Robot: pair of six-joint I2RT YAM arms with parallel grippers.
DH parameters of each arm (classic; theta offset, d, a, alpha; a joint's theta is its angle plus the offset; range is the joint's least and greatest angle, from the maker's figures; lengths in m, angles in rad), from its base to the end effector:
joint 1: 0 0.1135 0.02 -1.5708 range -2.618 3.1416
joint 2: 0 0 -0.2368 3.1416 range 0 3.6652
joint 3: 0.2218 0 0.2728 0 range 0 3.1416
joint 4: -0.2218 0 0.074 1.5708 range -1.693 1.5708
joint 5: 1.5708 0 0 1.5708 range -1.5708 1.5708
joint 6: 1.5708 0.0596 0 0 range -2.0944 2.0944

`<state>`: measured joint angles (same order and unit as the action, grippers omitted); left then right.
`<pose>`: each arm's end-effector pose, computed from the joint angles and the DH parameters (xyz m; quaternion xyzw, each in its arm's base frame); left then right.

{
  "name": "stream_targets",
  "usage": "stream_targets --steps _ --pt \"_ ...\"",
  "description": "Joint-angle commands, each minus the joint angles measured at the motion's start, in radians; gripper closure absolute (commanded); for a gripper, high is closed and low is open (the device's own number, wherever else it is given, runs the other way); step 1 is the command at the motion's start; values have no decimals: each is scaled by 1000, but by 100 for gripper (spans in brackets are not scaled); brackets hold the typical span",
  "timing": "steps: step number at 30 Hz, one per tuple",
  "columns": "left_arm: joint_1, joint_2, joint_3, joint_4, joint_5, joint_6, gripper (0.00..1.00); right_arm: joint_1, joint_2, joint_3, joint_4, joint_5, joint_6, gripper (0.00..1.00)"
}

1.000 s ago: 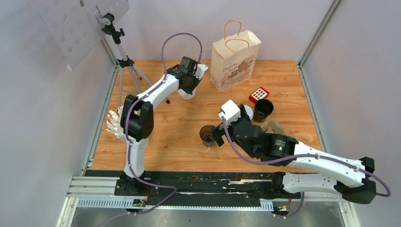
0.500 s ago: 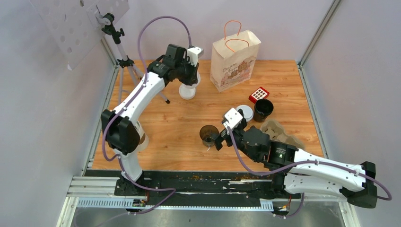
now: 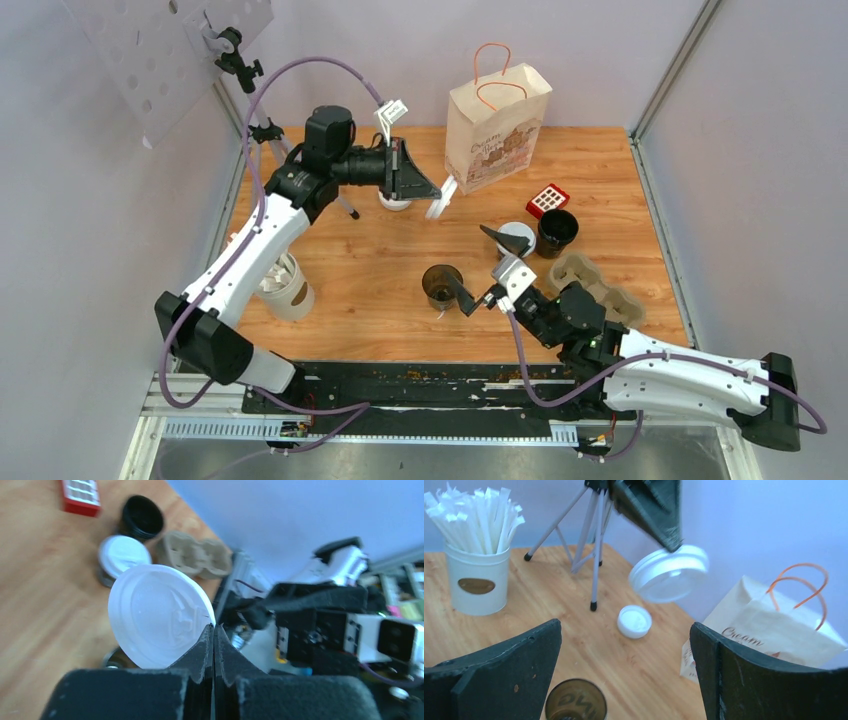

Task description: Pack the takeout coffee

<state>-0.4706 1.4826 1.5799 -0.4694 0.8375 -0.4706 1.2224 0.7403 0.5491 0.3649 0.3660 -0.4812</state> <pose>0.3046 -0.2046 0.3936 0.2294 0.7544 -0.5329 0.3071 0.1039 0.2235 0.3040 -0.3840 0.5214 0.1636 0.7443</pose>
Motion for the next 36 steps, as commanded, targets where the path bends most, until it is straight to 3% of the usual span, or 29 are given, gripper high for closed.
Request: stream_targets --steps 1,7,15,28,36 --pt "1 -86 -162 367 264 -339 100 -22 -11 7 192 -57 -148 0" --pt "-8 -133 -293 621 304 -542 100 -127 -11 3 165 -190 -143 2" --pt "-67 -131 -285 674 291 -606 100 -160 48 38 112 -298 -168 0" --pt "-94 -154 -287 718 237 -667 100 -161 114 27 283 -131 -237 0" --pt "-95 -158 -283 707 230 -666 100 -161 125 30 312 -132 -262 0"
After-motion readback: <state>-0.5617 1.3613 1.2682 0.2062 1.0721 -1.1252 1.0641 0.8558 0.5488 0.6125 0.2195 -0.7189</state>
